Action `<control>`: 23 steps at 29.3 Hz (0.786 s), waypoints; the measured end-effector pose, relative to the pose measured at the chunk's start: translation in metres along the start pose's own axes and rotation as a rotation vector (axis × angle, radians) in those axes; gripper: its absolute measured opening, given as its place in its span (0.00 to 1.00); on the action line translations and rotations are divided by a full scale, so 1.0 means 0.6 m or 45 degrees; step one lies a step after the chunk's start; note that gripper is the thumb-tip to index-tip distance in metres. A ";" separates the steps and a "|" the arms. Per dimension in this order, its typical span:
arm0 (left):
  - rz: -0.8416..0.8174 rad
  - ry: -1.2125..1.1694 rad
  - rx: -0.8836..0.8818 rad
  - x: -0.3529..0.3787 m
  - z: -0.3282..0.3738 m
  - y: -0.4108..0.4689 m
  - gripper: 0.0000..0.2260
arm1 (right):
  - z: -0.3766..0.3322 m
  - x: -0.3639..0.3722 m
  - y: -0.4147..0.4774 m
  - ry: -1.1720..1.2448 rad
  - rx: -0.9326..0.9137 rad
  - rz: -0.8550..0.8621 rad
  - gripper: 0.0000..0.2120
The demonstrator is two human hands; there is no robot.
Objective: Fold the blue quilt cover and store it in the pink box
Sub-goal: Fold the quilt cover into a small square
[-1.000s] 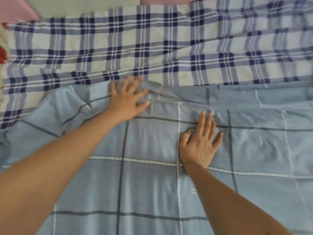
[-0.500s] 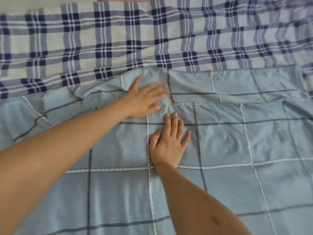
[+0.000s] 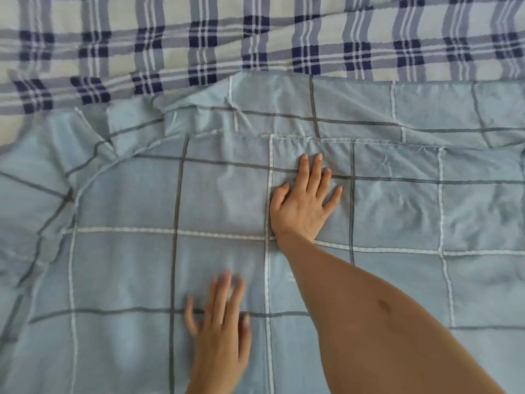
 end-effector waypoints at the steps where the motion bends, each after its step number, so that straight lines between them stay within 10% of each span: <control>1: -0.087 0.048 0.001 0.019 -0.002 -0.056 0.28 | -0.005 -0.001 0.007 0.017 0.011 0.002 0.30; 17: 0.030 0.133 -0.165 0.049 0.037 -0.196 0.29 | 0.008 -0.009 -0.027 0.020 -0.249 -0.335 0.35; 23: 0.050 0.167 -0.176 0.036 0.013 -0.176 0.28 | 0.174 -0.107 -0.277 0.093 -0.455 -0.437 0.31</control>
Point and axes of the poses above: each hand's wrist, its own y-axis towards the middle knuckle, its own x-axis out of the palm, z = x × y, the point moved 4 cm from there along y, towards the middle knuckle, and after that the axes turned 10 degrees about y, right-handed, at the moved point
